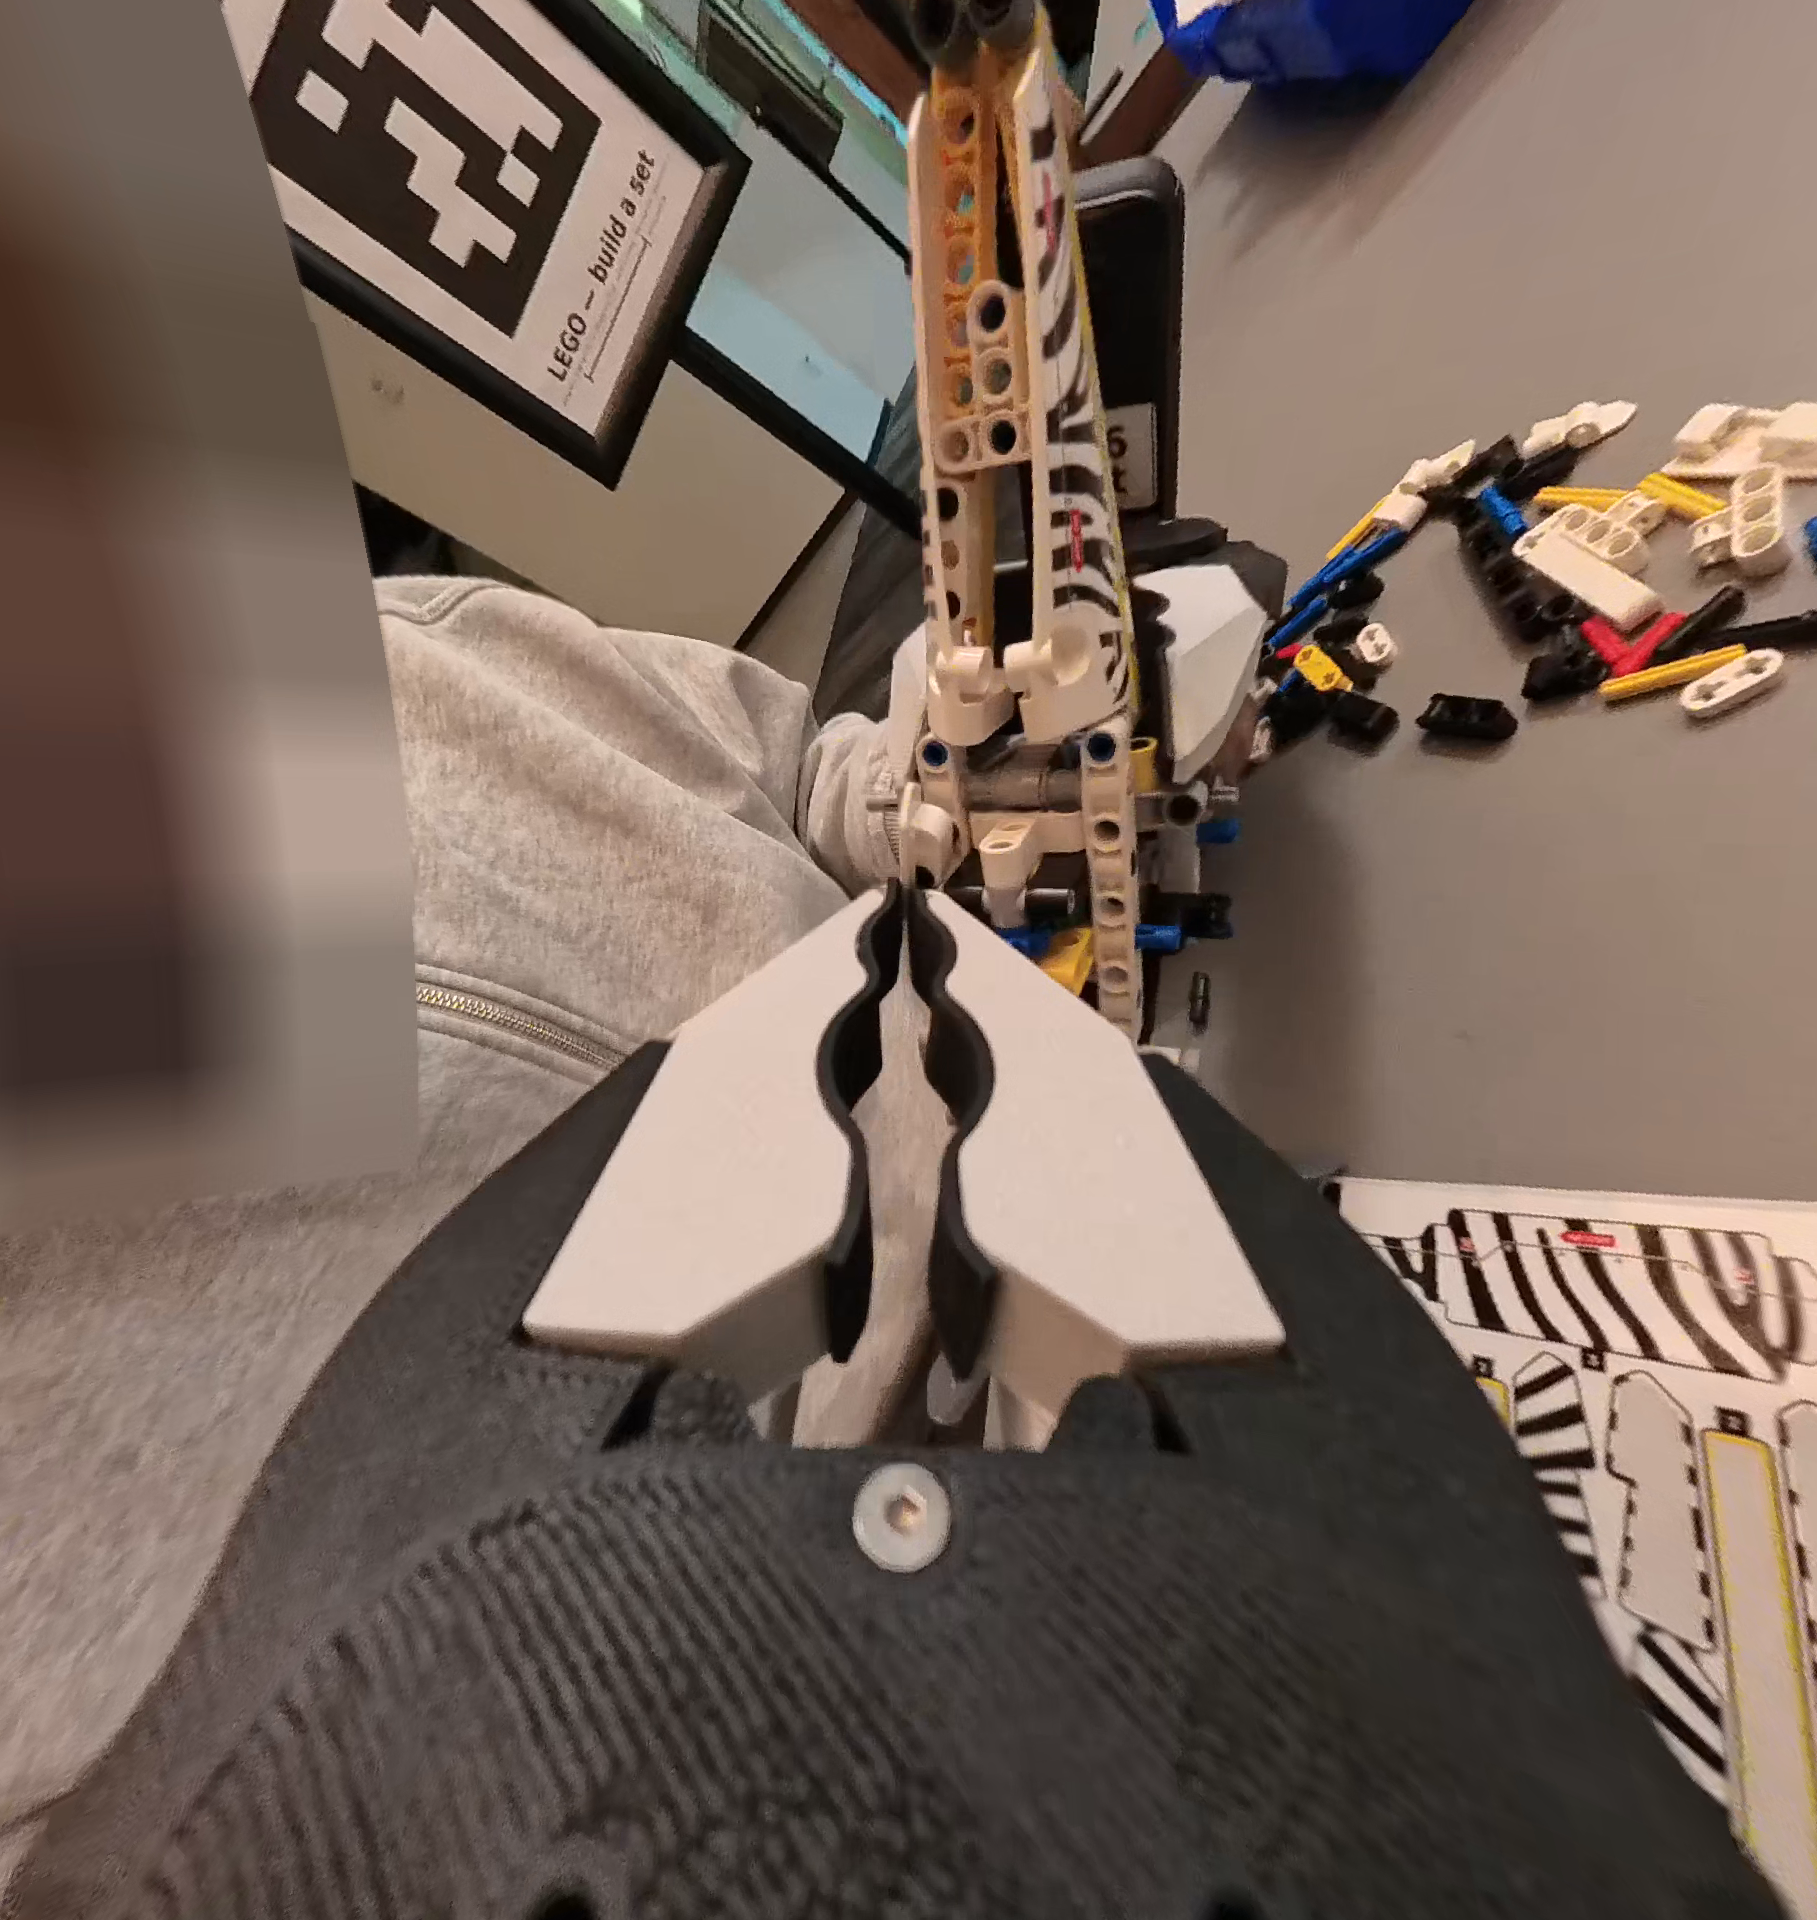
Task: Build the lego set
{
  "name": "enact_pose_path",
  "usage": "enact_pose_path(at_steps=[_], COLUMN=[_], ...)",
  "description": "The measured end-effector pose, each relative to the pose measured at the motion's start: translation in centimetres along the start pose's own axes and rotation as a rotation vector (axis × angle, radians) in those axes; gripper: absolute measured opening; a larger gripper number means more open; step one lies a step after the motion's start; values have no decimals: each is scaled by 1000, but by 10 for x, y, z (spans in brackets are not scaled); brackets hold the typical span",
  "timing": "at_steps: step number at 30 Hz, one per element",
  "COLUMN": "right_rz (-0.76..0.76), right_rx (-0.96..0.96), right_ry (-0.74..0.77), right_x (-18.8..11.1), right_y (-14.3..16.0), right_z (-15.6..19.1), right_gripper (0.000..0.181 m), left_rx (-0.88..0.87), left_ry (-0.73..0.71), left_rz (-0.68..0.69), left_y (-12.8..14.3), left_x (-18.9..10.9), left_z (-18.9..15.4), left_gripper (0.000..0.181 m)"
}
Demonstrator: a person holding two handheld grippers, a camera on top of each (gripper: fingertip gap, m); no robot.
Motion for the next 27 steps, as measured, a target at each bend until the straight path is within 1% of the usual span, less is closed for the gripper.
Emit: enact_pose_path(at_steps=[12, 18, 20, 23, 27], right_rz=[234, 311, 352, 331, 305], right_rx=[-55, 18, 50, 75, 58], right_ry=[52, 19, 3, -10, -7], right_x=[3, 6, 8, 8, 7], right_y=[-23, -33, -32, -33, -32], right_z=[0, -5, -9, -12, -11], right_gripper=[0, 0, 0, 0, 0], left_rx=[-78, -79, -53, -67, -63], left_ry=[-8, -22, -36, -47, -48], left_rz=[2, -6, 31, 12, 9], left_y=[-1, -1, 1, -1, -1], left_x=[-3, -4, -1, -3, -3], left_z=[5, 6, 5, 7, 6], left_gripper=[43, 42, 42, 42, 42])
Point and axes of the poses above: each gripper's, where its closed fingertips meet, x out along the fingers, y out of its underside, z = x × y across the jaws, the point moved 9 cm from there along -x, back along the fingers, and after that the axes turned 7 degrees about x, right-handed, at the moved point
